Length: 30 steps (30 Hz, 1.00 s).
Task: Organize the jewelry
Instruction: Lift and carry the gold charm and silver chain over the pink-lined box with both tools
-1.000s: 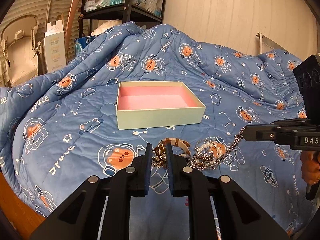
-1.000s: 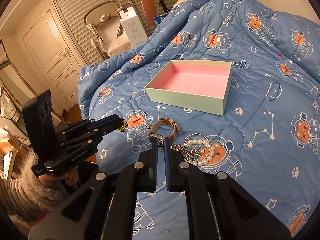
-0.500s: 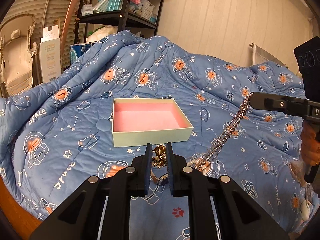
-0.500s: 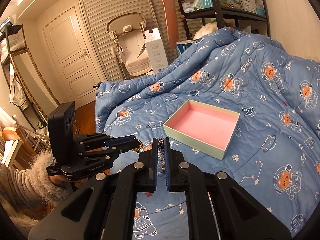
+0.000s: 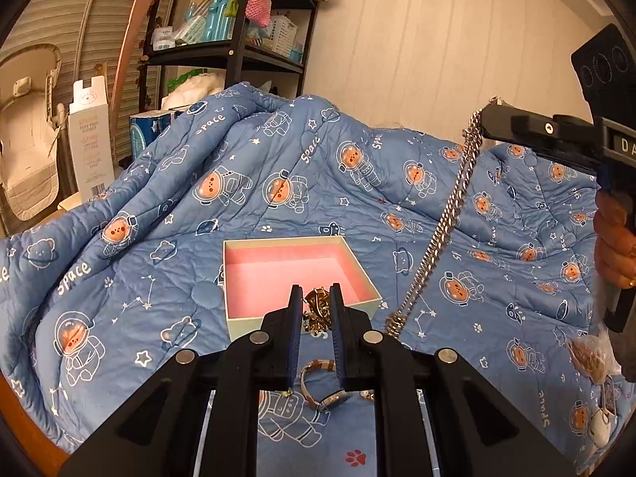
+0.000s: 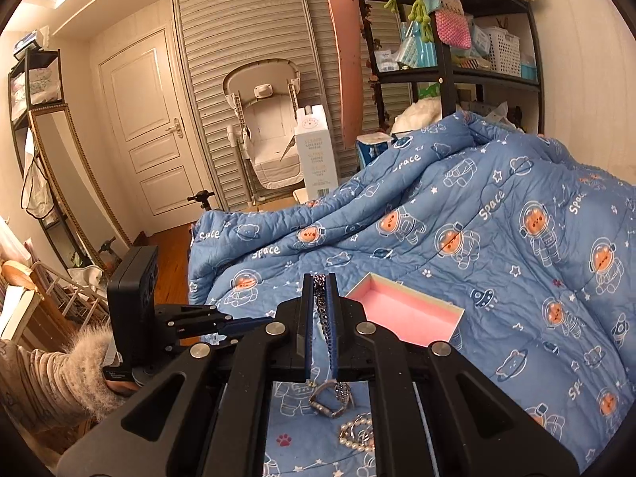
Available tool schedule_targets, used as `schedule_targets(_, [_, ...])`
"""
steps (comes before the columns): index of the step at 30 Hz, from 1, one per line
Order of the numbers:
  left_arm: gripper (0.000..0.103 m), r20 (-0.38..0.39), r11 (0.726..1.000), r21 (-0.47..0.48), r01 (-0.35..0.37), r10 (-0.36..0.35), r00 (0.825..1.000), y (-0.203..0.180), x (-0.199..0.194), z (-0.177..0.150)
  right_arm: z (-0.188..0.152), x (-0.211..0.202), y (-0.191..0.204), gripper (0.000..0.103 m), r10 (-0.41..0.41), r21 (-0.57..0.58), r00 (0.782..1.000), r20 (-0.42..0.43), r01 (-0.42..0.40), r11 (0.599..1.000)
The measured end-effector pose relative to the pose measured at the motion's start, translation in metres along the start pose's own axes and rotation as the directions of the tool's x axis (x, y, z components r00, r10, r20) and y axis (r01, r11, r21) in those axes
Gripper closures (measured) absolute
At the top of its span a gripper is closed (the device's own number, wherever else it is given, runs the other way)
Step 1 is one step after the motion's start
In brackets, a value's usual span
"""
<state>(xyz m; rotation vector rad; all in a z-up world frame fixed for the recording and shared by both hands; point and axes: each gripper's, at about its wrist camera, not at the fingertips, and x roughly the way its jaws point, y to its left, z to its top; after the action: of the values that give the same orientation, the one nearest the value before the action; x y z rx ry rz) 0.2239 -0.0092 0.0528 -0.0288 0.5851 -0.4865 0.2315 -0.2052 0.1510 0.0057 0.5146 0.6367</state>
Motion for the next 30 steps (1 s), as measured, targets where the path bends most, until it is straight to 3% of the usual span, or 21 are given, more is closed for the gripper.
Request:
schedule_targets(5, [0.090, -0.016, 1.000, -0.015, 0.015, -0.015, 1.000, 0.007, 0.022, 0.023, 0.021, 0.026, -0.019, 0.097, -0.056, -0.006, 0.998, 0.002, 0.056, 0.998])
schedule_targets(11, [0.090, -0.078, 1.000, -0.022, -0.004, 0.002, 0.997, 0.021, 0.070, 0.042, 0.022, 0.076, -0.049, 0.097, -0.109, 0.023, 0.993, -0.055, 0.110, 0.994])
schedule_targets(22, [0.090, -0.247, 0.988, -0.145, -0.051, 0.014, 0.969, 0.058, 0.167, 0.032, -0.009, 0.155, -0.099, 0.097, -0.172, 0.081, 0.969, -0.175, 0.188, 0.979])
schedule_targets(30, [0.090, -0.308, 0.985, -0.152, -0.086, 0.036, 0.951, 0.062, 0.206, 0.019, -0.042, 0.199, -0.122, 0.097, -0.165, 0.103, 0.946, -0.281, 0.200, 0.974])
